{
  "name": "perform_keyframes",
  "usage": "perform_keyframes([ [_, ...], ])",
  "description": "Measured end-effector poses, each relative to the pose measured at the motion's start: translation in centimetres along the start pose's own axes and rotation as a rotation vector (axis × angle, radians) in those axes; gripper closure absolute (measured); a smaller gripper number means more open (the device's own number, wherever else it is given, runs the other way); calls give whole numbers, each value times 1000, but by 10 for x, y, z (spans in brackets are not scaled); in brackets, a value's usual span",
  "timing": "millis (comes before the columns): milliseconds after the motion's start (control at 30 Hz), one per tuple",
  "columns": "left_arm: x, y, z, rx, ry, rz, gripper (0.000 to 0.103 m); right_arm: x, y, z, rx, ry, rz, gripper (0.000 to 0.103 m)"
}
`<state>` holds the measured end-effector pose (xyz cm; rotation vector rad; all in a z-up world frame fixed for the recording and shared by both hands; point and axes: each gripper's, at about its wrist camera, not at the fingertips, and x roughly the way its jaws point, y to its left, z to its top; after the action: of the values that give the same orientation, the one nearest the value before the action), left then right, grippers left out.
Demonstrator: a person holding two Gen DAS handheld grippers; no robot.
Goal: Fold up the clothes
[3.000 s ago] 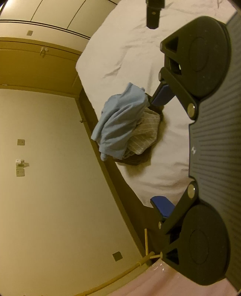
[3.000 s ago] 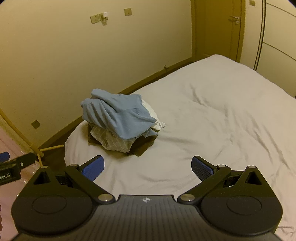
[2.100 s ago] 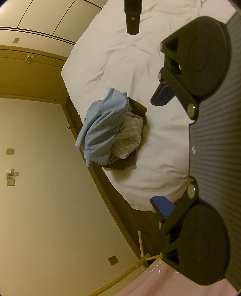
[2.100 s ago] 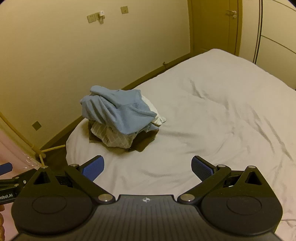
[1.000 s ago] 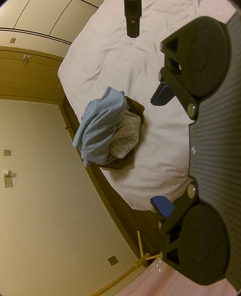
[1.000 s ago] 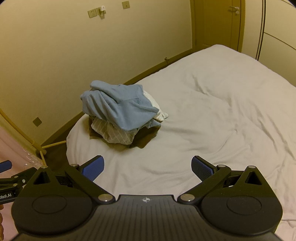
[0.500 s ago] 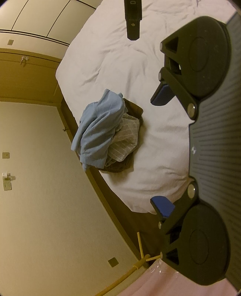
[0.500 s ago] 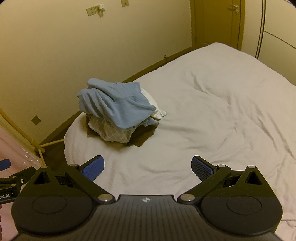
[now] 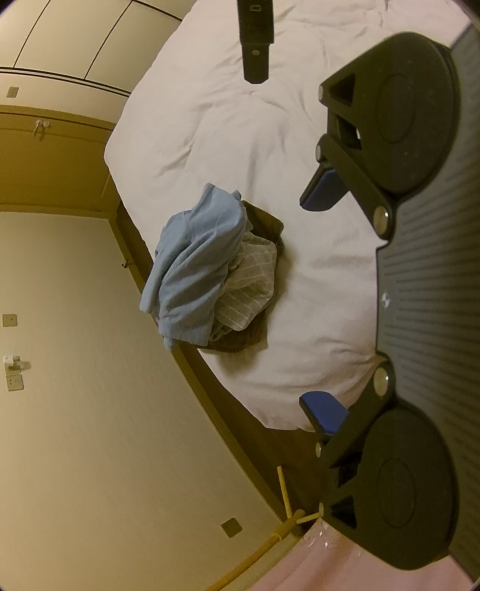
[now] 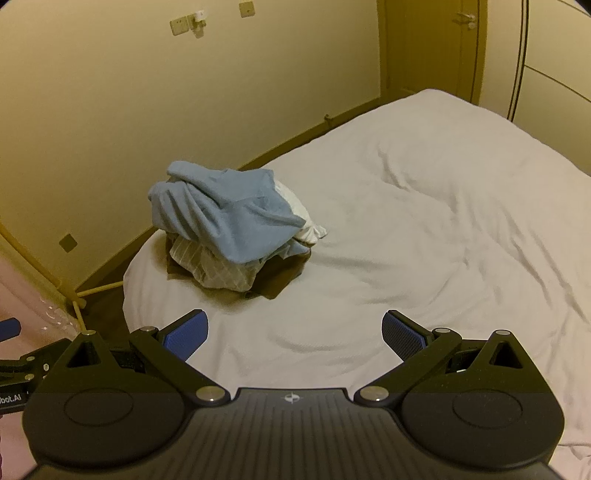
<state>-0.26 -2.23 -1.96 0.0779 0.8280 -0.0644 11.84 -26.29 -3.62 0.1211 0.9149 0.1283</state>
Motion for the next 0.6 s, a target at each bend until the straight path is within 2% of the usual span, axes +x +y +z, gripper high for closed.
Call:
perform_keyframes([
  [233,2,0,0,5,5,2,1,6,-6,0,40,17,0,0],
  [600,4,2,-1,8,5,0,1,11,-1,-7,6,6,-22,0],
])
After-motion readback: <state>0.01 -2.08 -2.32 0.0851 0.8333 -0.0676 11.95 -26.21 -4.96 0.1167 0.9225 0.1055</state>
